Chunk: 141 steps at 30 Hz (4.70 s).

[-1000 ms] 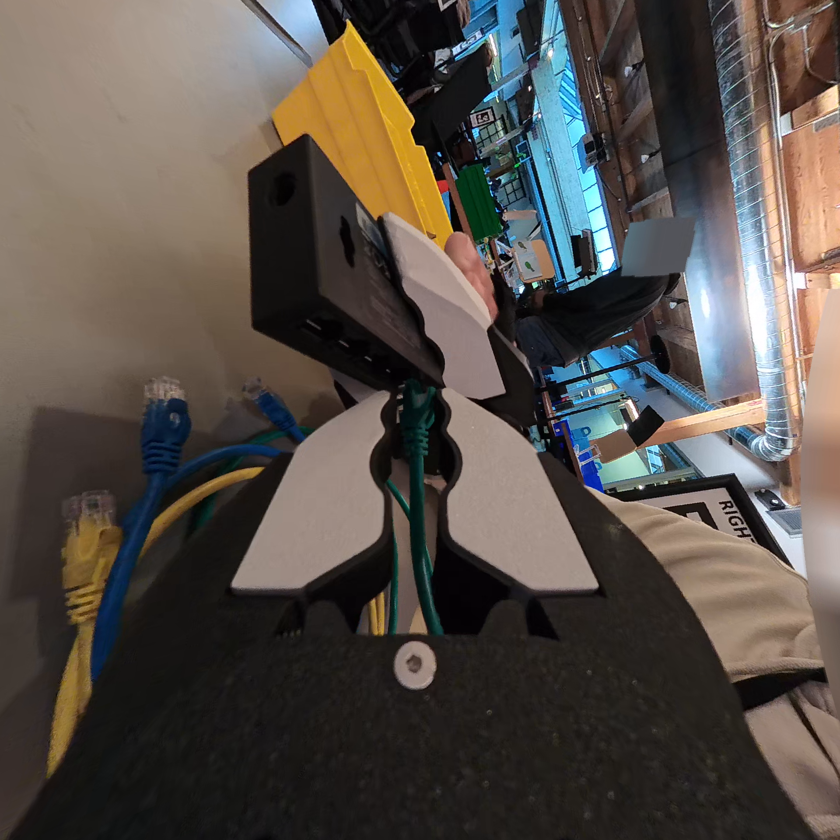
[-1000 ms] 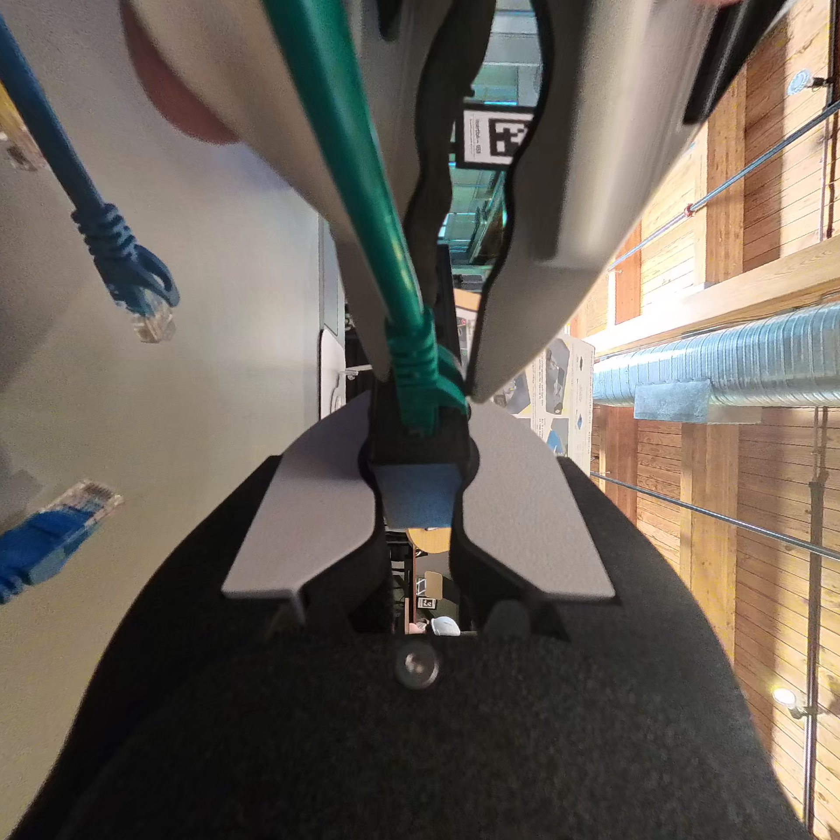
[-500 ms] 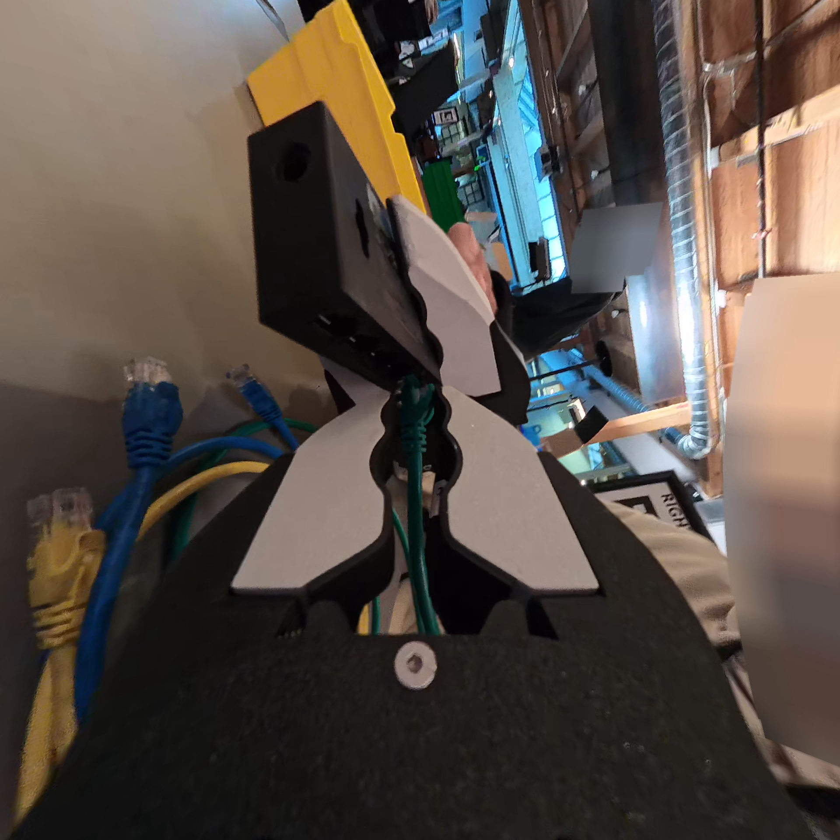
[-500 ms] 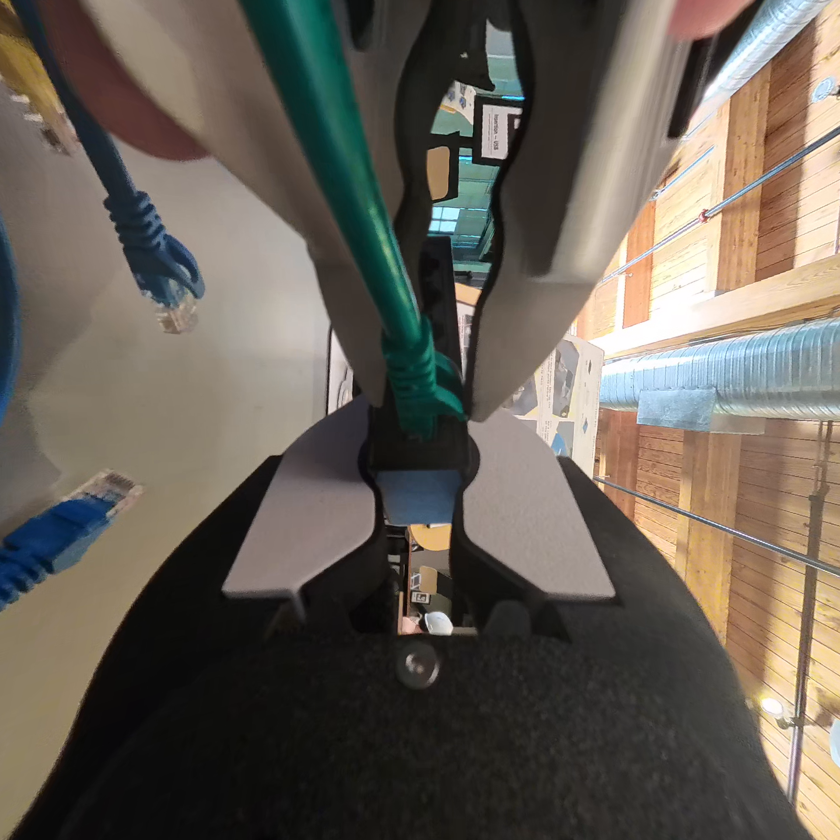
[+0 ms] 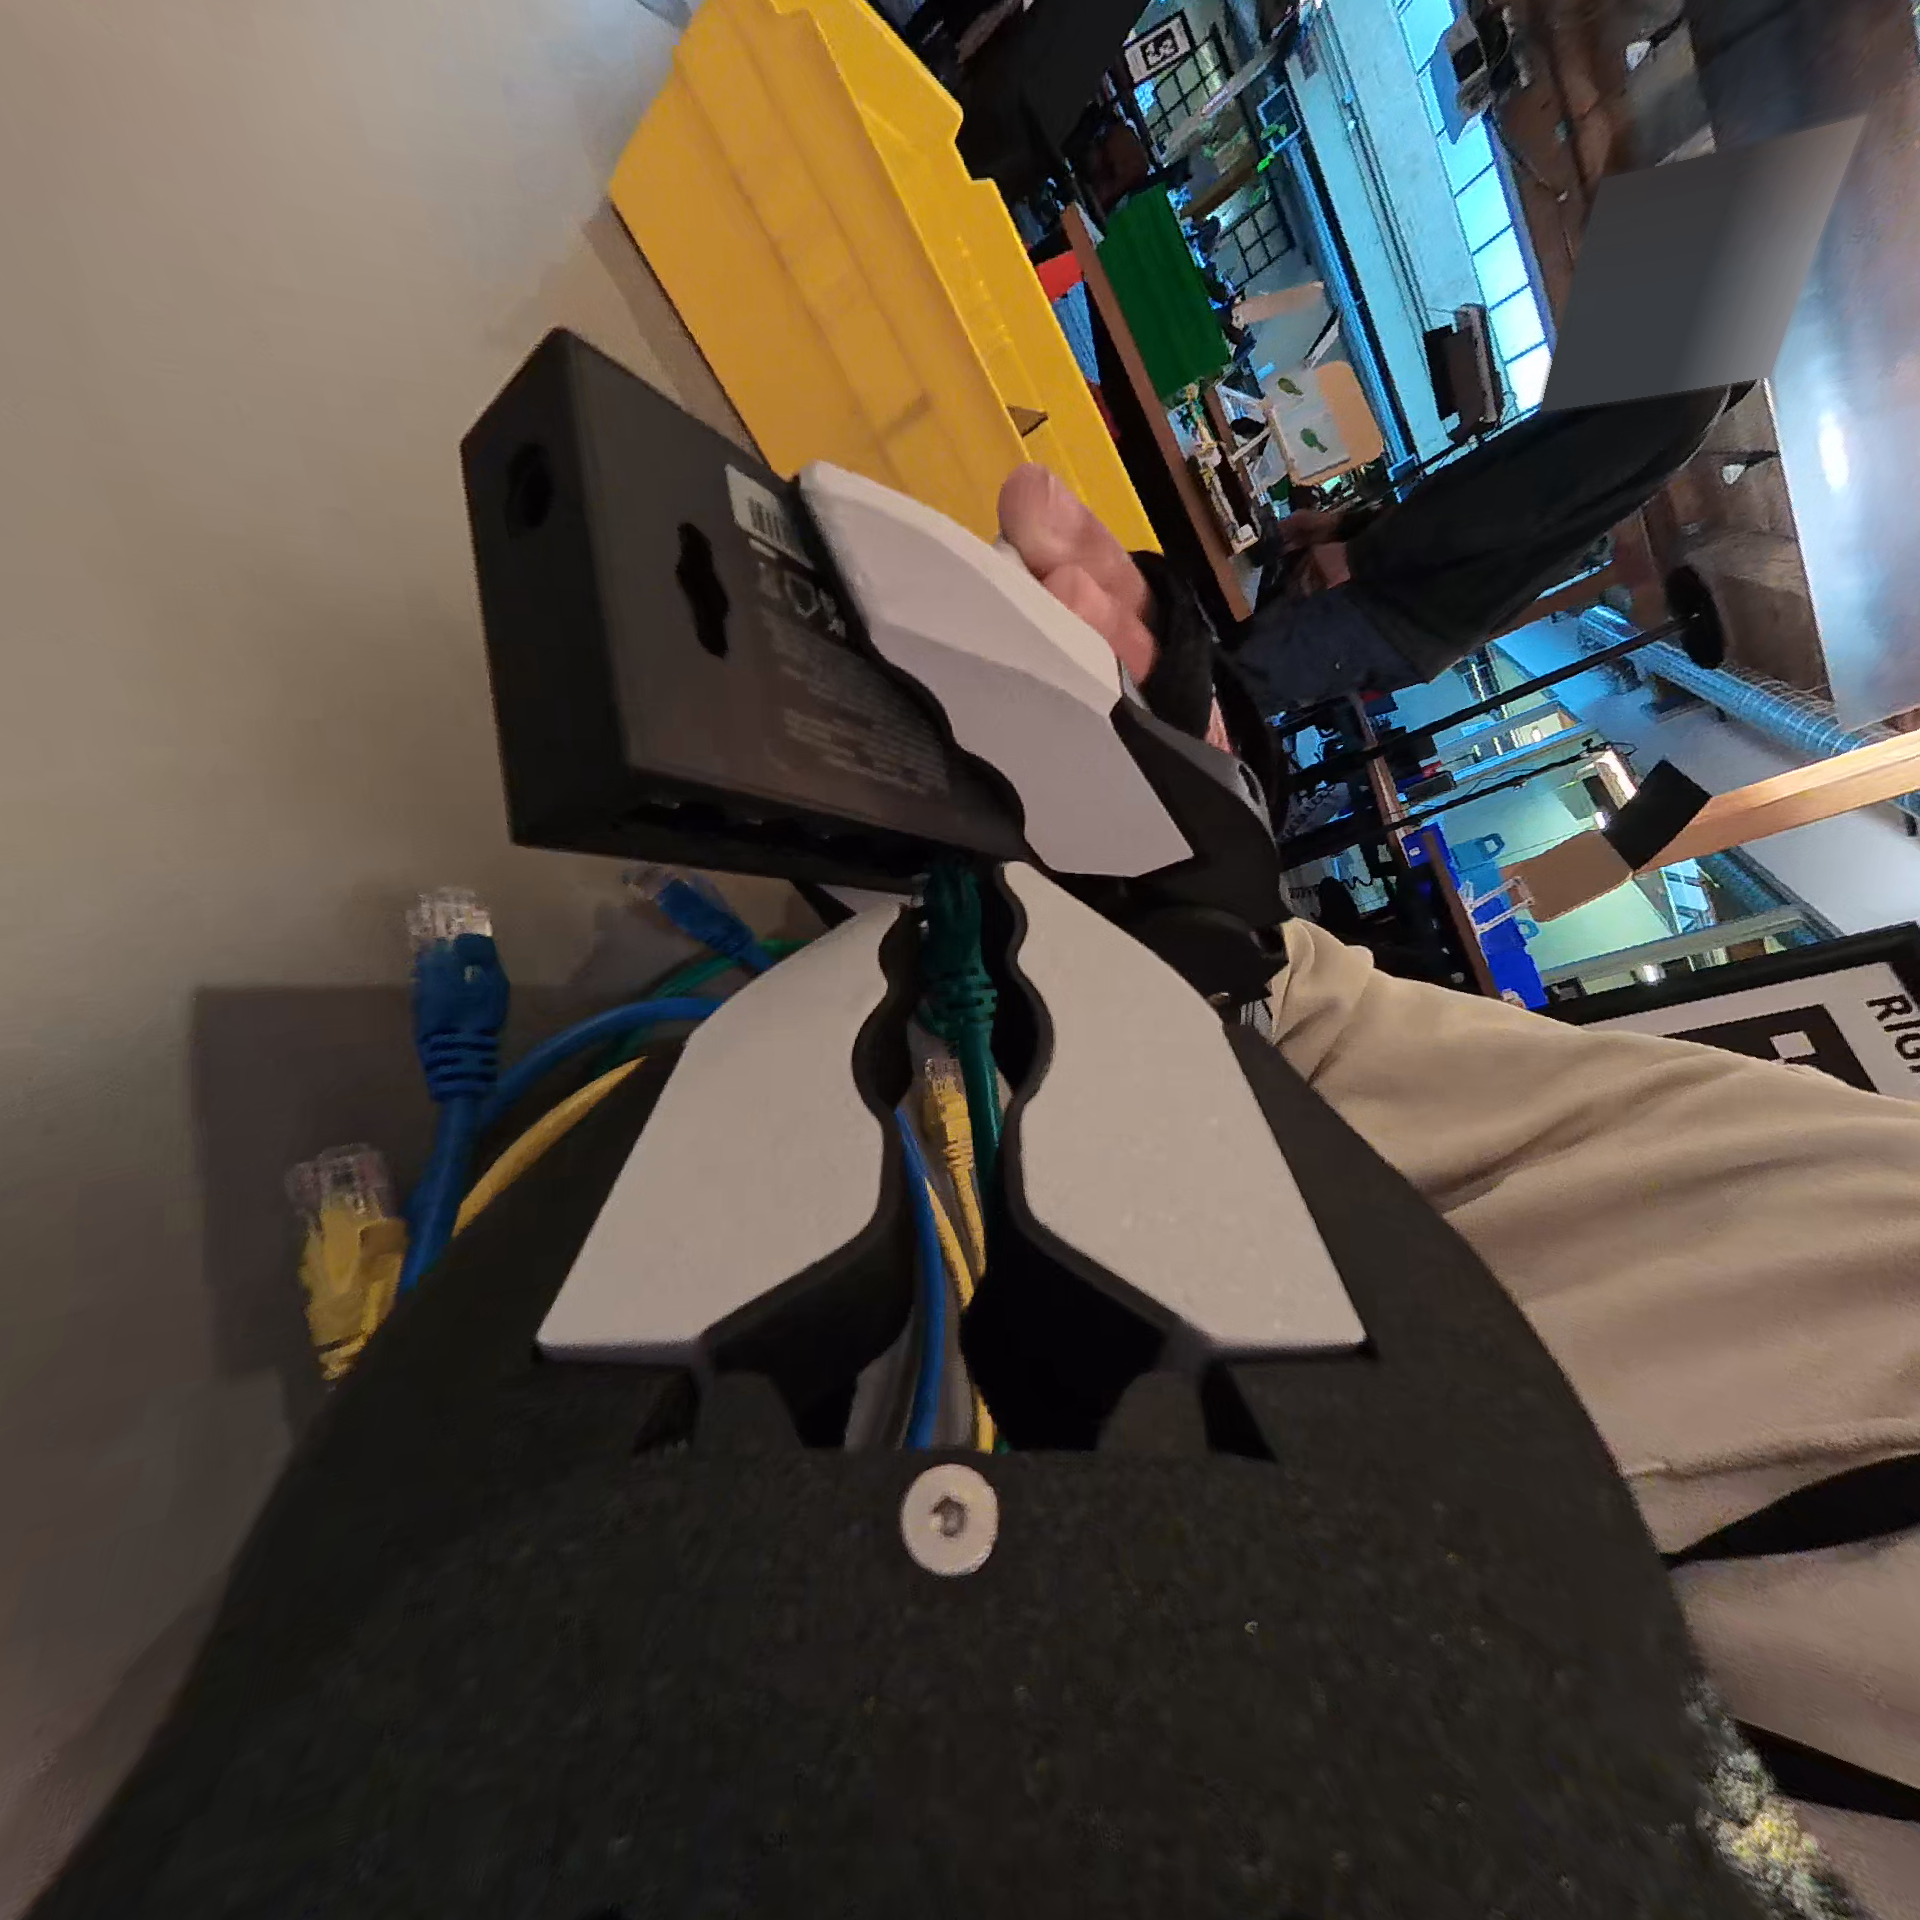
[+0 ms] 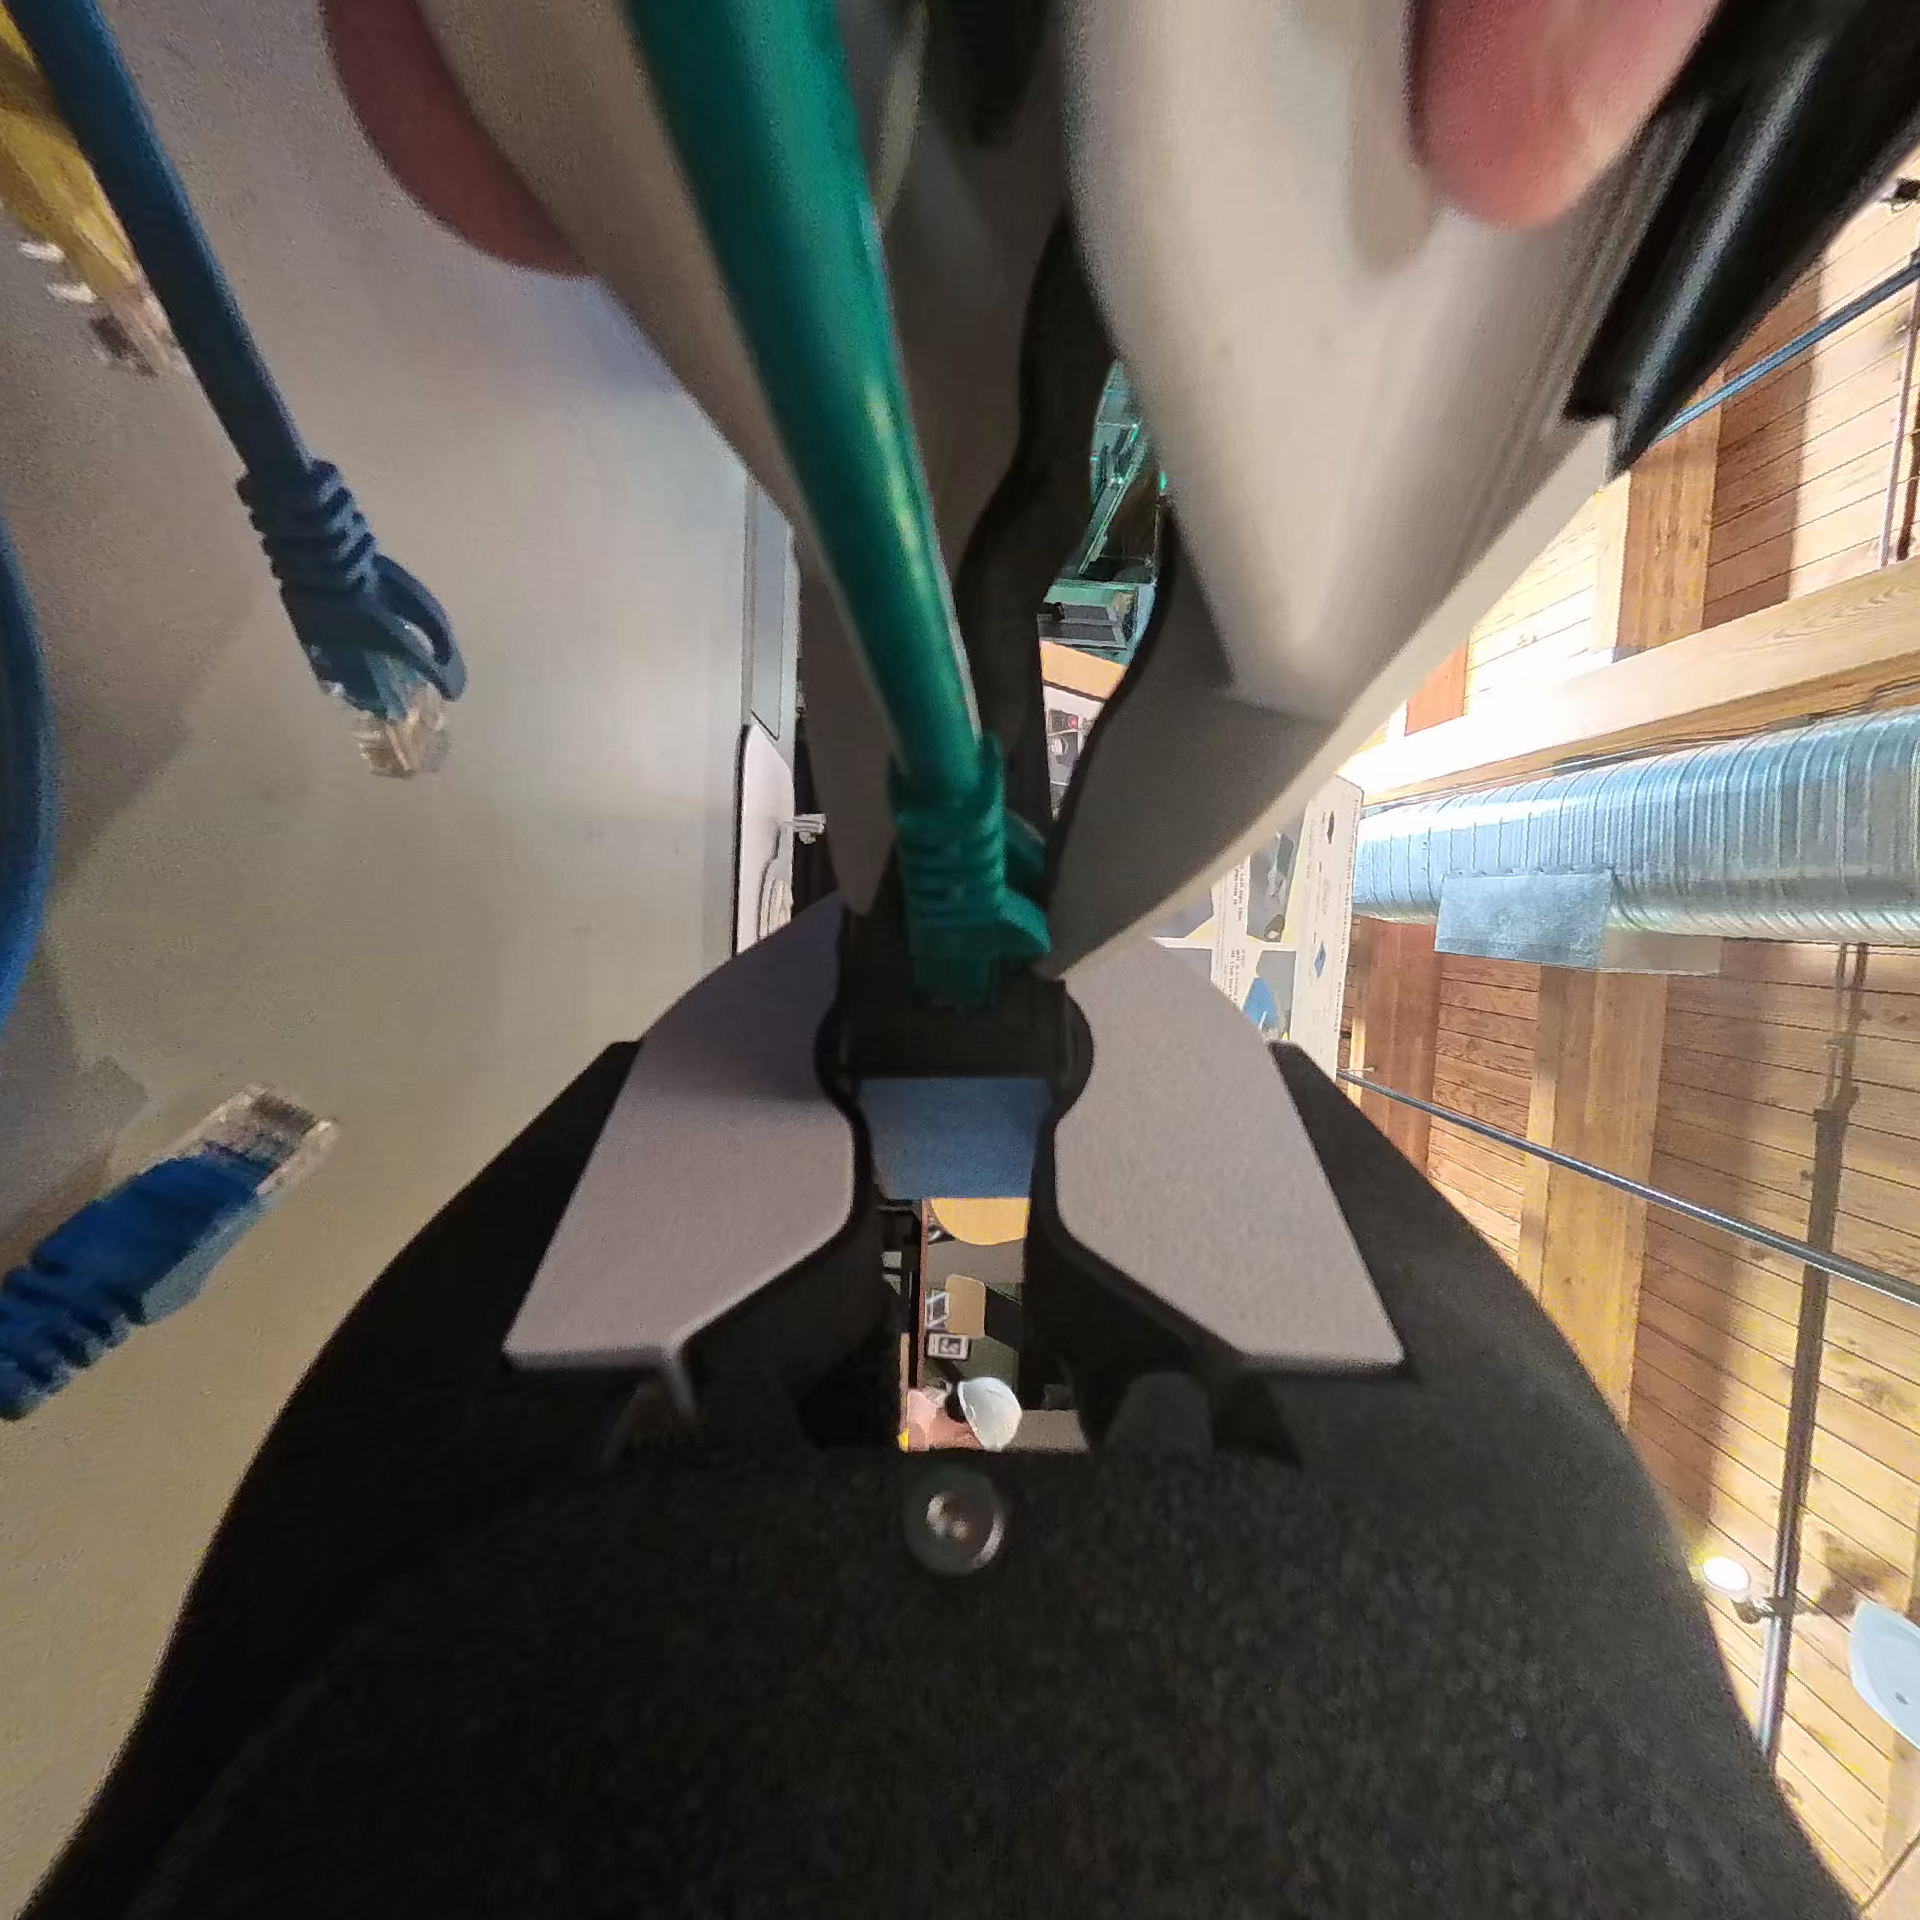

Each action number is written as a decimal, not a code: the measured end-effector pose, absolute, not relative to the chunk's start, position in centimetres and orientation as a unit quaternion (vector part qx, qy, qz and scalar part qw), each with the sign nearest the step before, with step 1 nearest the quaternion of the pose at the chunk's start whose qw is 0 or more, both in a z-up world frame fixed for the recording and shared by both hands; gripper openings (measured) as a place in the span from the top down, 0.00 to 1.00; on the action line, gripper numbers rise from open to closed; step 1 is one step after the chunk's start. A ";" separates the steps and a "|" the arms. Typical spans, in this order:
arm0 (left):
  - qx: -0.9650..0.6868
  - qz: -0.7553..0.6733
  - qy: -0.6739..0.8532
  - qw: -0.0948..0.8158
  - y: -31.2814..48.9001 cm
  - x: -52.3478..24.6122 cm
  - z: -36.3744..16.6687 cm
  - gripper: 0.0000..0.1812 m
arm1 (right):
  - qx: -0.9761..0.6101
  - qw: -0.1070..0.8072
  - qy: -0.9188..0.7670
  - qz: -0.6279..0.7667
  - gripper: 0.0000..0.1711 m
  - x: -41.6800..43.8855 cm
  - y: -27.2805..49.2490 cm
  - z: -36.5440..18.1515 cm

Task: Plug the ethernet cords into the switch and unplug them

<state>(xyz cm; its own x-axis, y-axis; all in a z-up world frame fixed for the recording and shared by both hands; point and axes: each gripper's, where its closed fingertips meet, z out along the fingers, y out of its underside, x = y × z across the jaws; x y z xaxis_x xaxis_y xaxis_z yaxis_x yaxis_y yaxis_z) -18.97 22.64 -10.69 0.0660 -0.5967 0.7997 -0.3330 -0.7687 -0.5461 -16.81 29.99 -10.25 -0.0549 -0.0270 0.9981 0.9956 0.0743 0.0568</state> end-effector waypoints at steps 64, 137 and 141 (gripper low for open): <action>-0.749 -0.187 0.543 0.332 24.7 -22.8 -13.2 0.94 | -0.516 0.515 -0.516 -0.449 0.83 -15.7 31.1 -11.4; -0.768 -0.365 0.392 0.352 21.9 -33.8 -14.5 0.87 | -0.821 0.473 -0.266 0.179 0.65 -8.2 13.6 -6.7; -0.769 -0.386 0.392 0.326 21.5 -33.5 -15.0 0.87 | -0.816 0.457 -0.285 0.208 0.58 -14.8 10.3 -12.9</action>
